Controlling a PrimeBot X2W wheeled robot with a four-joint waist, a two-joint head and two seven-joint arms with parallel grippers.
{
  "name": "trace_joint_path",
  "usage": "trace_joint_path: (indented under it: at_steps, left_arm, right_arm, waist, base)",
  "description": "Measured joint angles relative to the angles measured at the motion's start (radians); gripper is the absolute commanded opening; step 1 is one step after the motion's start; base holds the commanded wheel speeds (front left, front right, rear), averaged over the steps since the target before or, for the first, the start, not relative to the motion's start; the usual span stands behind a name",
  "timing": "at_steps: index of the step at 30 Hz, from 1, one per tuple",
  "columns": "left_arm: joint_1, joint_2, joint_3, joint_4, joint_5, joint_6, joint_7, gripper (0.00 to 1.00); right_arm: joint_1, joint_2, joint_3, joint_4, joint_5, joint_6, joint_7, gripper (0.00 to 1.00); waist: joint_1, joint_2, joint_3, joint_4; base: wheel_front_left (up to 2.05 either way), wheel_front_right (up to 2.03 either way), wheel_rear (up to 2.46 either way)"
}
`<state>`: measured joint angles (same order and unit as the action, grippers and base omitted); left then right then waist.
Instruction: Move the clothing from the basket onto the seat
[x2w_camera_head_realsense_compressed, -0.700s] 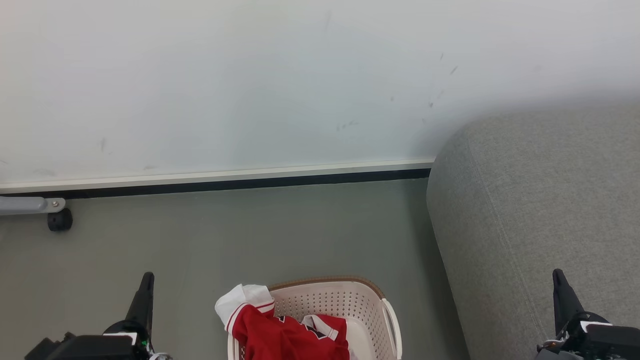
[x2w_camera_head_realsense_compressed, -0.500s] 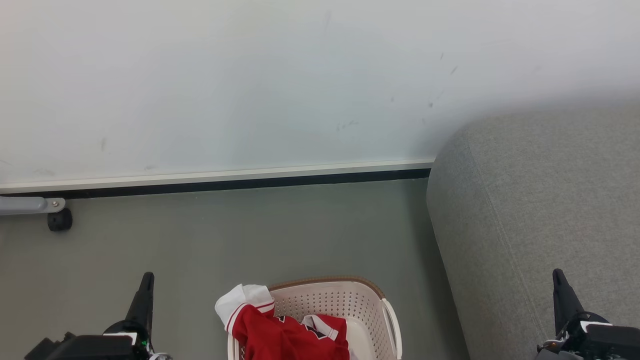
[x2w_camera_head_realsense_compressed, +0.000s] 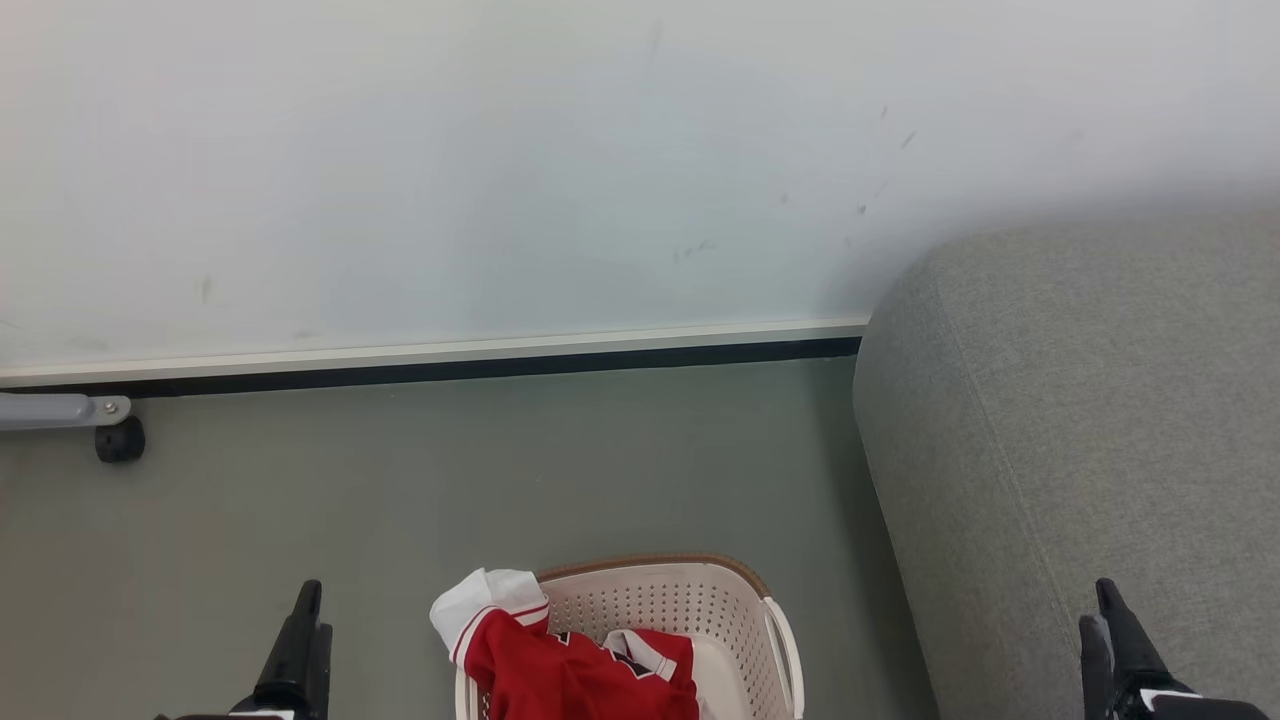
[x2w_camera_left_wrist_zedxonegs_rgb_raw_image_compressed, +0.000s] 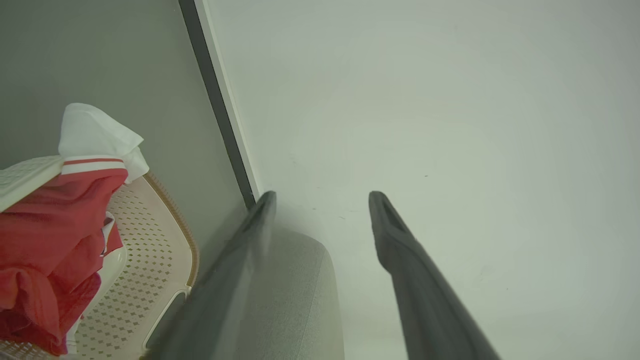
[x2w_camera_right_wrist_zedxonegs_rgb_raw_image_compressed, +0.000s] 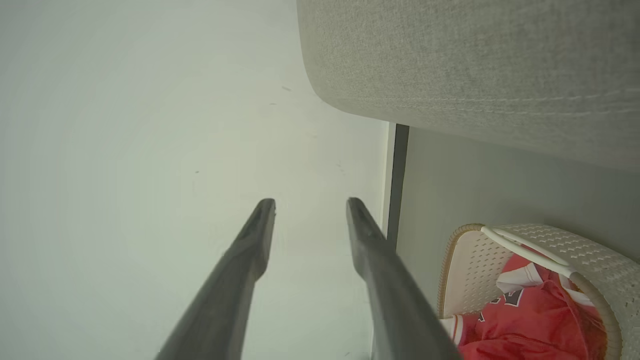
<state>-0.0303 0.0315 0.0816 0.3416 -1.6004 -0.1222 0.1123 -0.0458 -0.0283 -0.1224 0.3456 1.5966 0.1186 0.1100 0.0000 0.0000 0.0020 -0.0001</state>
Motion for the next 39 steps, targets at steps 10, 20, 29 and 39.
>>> trace_joint_path:
  at_steps: [10,20,29,39]
  left_arm:
    - [0.0,0.0,-0.038,-0.014,0.012,0.001,-0.037,1.0]
    - [-0.003,0.001,-0.056,-0.045,0.101,0.022,-0.076,1.0]
    - [-0.007,0.001,-0.073,-0.074,0.238,0.053,-0.105,1.0]
    - [-0.009,0.021,-0.128,-0.111,0.44,0.082,-0.142,1.0]
  right_arm:
    - [0.002,0.0,0.026,-0.017,-0.012,0.0,-0.034,1.0]
    - [0.005,0.0,0.046,-0.054,-0.117,-0.032,-0.073,1.0]
    - [0.011,-0.001,0.09,-0.093,-0.261,-0.058,-0.104,1.0]
    - [0.017,-0.021,0.152,-0.122,-0.455,-0.087,-0.14,1.0]
  waist:
    - [0.0,0.0,0.0,-0.001]
    - [0.0,0.0,-0.001,-0.004]
    - [0.0,0.0,-0.004,-0.007]
    - [0.0,0.0,-0.009,-0.009]
  base:
    - [0.0,0.0,0.0]
    - [0.0,0.0,0.0]
    - [0.0,0.0,0.0]
    - [0.0,0.0,0.0]
